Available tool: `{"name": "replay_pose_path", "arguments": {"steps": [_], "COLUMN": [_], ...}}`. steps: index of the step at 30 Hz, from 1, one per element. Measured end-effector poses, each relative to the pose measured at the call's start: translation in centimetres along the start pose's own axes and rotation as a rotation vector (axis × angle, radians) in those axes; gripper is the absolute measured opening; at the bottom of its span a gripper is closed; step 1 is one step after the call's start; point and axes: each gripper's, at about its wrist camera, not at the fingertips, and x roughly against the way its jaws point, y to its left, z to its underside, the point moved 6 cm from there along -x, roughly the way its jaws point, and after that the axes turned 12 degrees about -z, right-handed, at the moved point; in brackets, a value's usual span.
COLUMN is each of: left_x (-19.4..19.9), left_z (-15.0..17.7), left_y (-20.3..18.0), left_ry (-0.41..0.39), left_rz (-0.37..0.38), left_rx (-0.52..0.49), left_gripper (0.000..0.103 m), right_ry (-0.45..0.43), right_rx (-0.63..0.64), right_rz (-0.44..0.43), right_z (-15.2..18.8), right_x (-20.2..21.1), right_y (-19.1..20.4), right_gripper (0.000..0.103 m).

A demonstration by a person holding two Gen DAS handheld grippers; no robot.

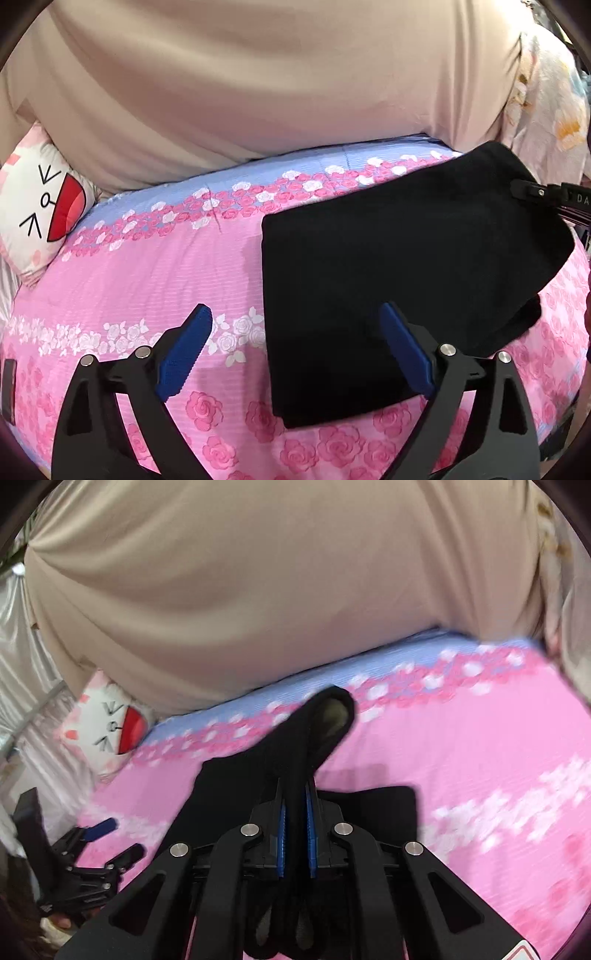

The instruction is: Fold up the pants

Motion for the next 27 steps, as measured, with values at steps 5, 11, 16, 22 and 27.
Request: {"name": "replay_pose_path", "arguments": {"steps": [5, 11, 16, 22, 27], "left_x": [-3.2, -3.0, -3.3, -3.5, -3.6], "left_z": [2.3, 2.5, 2.5, 2.7, 2.8], "left_y": [-0.4, 0.0, -0.1, 0.2, 0.5], "left_ry": [0.098, 0.089, 0.123, 0.151, 0.168], "left_rz": [-0.052, -0.053, -0.042, -0.046, -0.041], "left_rx": [-0.033, -0.031, -0.001, -0.002, 0.018], "left_gripper": [0.090, 0.090, 0.090, 0.092, 0.093], "right_ry": [0.100, -0.005, 0.190, 0.099, 0.195], "right_rx": [-0.164, -0.001, 0.036, -0.051, 0.098], "right_rz": [0.057, 0.003, 0.197, 0.041, -0.167], "right_z": [5.0, 0.4, 2.8, 1.5, -0.6], "right_x": [-2.7, -0.2, -8.0, -6.2, -10.0], "right_y": [-5.7, 1.2, -1.9, 1.8, 10.6], "right_gripper": [0.020, 0.020, 0.012, 0.022, 0.021]}}
